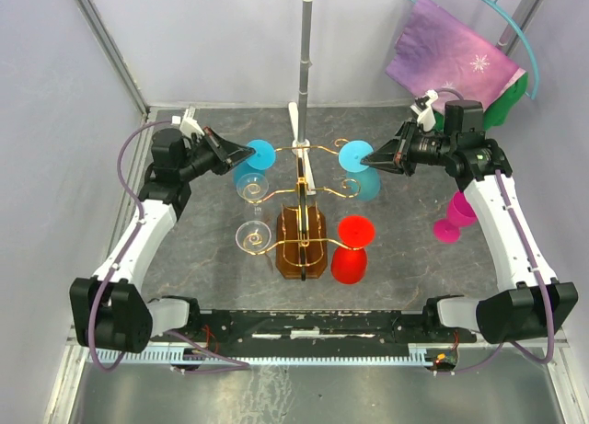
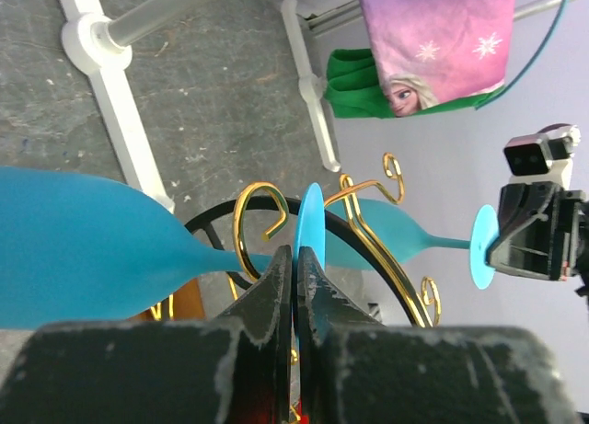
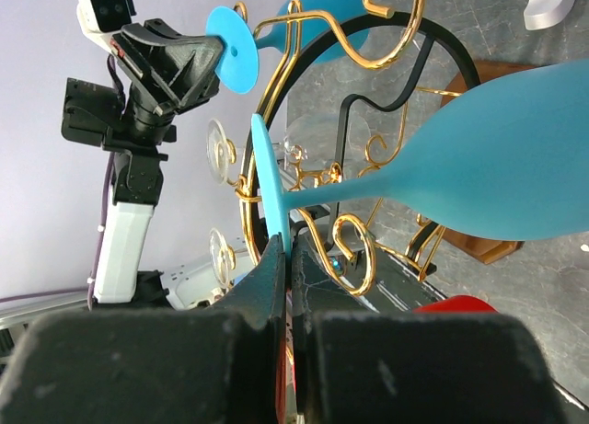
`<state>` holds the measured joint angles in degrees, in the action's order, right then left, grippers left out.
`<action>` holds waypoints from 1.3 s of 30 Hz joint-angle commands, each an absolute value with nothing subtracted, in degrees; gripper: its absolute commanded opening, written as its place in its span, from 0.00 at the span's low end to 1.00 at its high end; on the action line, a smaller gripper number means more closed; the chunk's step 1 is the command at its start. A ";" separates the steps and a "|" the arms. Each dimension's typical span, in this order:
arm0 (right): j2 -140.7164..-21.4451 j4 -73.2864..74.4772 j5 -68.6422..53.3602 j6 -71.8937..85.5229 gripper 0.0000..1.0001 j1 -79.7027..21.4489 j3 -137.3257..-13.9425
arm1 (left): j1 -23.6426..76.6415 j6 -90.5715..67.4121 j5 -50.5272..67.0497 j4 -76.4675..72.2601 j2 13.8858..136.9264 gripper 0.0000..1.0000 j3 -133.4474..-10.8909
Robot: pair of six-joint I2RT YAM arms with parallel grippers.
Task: Take the wine glass off the wine glass rack
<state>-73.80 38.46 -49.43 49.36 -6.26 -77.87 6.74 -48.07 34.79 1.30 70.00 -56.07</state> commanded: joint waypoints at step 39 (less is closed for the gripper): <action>-83.05 67.62 6.54 23.46 0.01 -9.81 -96.37 | -7.21 -36.41 29.60 12.56 91.55 0.03 -88.92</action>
<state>-81.45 63.96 -12.36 28.97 -6.35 -91.92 -5.89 -46.72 33.39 0.32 92.12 -85.56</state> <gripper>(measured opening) 0.015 0.051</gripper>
